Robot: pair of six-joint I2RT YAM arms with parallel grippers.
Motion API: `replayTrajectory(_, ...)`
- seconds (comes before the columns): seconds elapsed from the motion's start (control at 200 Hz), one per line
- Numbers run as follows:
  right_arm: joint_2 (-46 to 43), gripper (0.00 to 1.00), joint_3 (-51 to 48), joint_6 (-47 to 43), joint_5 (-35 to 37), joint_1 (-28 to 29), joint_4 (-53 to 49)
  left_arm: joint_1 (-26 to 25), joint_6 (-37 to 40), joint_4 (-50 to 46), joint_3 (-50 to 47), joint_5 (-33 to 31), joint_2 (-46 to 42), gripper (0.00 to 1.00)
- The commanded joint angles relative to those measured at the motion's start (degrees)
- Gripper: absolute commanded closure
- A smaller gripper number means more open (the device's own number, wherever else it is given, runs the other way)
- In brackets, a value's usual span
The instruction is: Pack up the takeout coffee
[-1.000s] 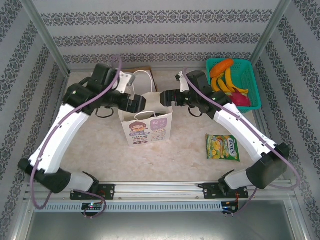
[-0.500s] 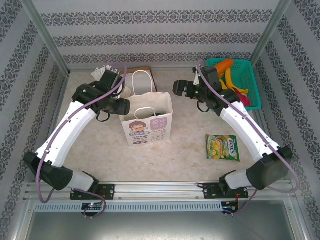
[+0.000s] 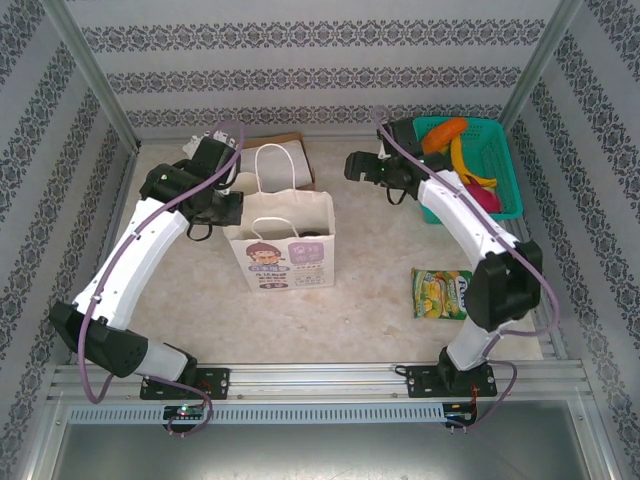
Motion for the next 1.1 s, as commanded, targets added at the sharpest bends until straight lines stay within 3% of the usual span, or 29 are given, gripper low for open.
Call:
replayTrajectory(0.0,4.49,0.02,5.02,-0.93,-0.76,0.14,-1.24,3.23,2.09,-3.82,-0.11,-1.05,-3.13,1.00)
replayTrajectory(0.235,18.13,0.04,15.96,1.44,-6.00,1.63,-1.53,9.41,4.80,-6.48,0.03,0.48,-4.54,0.96)
replayTrajectory(0.435,31.08,0.11,27.79,2.76,-17.11,2.53,-1.53,10.21,1.77,-6.11,-1.66,5.51,-5.75,0.90)
replayTrajectory(0.535,36.90,0.17,34.93,1.69,-16.53,3.26,-3.66,10.26,0.81,-5.21,-2.50,7.52,-6.53,0.87)
replayTrajectory(0.62,40.09,0.26,38.47,2.18,-13.59,3.54,-4.55,10.31,0.75,-4.27,-2.95,9.63,-7.04,0.76)
replayTrajectory(0.804,45.85,0.48,44.76,2.42,-14.42,4.06,-6.73,10.36,1.43,-3.14,-3.39,9.60,-7.95,0.61)
replayTrajectory(0.904,48.02,0.55,46.81,2.19,-15.21,4.49,-7.37,10.55,1.49,-2.36,-3.67,10.61,-8.61,0.52)
replayTrajectory(1.094,50.44,0.68,50.54,0.52,-9.93,5.10,-9.95,10.82,1.78,2.63,-7.50,15.97,-11.75,0.26)
